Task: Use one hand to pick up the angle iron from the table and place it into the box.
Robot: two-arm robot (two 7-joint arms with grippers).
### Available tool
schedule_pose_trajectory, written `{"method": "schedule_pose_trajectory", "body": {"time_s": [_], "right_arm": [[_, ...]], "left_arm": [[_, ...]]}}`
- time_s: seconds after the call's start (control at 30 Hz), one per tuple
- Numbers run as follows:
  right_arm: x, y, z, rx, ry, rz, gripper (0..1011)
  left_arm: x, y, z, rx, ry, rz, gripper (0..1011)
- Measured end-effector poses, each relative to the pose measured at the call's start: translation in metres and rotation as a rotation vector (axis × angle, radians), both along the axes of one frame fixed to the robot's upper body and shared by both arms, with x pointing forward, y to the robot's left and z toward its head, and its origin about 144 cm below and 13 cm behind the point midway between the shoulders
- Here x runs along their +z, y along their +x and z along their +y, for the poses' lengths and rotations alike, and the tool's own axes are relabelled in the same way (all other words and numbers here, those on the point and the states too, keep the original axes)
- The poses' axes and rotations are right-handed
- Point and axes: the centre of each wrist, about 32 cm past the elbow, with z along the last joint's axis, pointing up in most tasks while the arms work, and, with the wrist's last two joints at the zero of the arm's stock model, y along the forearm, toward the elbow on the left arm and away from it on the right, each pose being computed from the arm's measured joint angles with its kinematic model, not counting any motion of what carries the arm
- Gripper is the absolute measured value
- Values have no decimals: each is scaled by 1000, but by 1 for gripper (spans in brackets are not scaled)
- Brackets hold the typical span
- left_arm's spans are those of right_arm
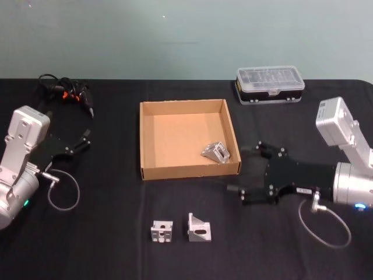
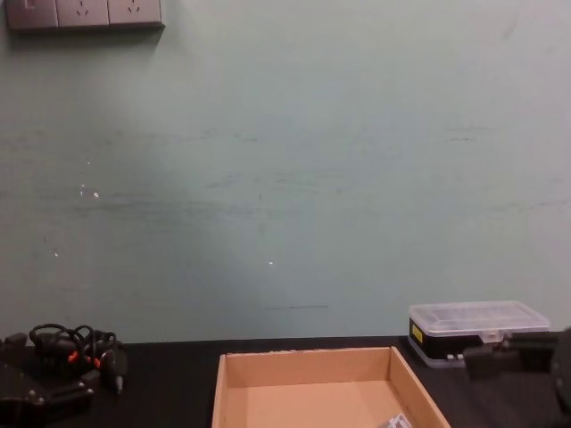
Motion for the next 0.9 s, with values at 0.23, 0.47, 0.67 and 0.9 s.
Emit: {"method": "schedule_pose_trajectory", "body": {"time_s": [0.23,0.47,0.67,0.9], "right_arm": [[-6,-2,0,84,-34,49,1004],[-18,1,6,159,-76,109,1004],[-30,5,14,189,-112,146,1004],[-42,11,28,226,-142,170,1004]], "left_arm": [[0,0,0,0,0,0,1011],[0,0,0,0,0,0,1011],[0,0,0,0,0,0,1011],[0,0,0,0,0,0,1011]]}}
